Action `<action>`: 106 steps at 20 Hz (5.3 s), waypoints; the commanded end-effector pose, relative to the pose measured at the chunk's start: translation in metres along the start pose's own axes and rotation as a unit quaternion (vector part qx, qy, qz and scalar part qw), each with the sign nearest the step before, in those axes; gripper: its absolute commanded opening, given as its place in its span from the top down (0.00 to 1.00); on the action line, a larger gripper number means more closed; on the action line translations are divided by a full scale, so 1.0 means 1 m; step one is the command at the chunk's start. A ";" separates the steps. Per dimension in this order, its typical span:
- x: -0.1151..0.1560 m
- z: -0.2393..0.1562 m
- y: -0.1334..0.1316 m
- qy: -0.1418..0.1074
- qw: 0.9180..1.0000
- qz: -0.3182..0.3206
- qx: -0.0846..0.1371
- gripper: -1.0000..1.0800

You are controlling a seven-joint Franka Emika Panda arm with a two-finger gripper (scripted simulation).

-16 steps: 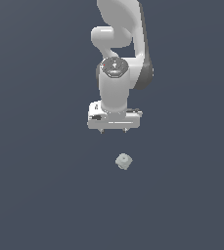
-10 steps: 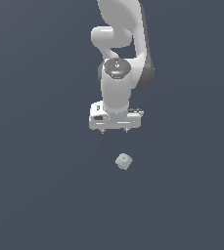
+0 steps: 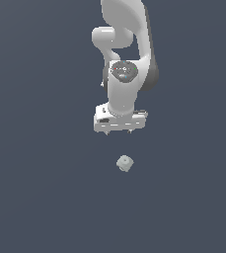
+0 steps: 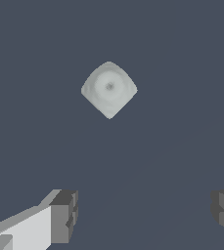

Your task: Pick up the object and move it to a goal position.

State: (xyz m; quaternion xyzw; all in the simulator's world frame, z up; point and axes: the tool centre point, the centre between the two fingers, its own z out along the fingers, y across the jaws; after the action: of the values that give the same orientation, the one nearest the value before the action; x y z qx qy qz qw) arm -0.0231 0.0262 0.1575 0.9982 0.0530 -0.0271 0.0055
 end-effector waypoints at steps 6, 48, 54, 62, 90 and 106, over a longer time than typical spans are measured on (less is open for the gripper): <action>0.004 0.002 -0.001 0.001 1.000 0.016 0.001 0.04; 0.095 0.063 -0.023 0.024 0.927 0.373 0.014 0.04; 0.095 0.072 -0.023 0.024 0.928 0.372 0.014 0.04; 0.096 0.110 -0.023 0.024 0.927 0.373 0.014 0.04; 0.089 0.072 0.007 0.024 0.927 0.373 0.014 1.00; 0.058 -0.079 0.118 0.024 0.927 0.374 0.015 1.00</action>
State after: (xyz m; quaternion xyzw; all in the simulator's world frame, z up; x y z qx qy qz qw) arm 0.0530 -0.0734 0.2195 0.9459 -0.3243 0.0000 -0.0006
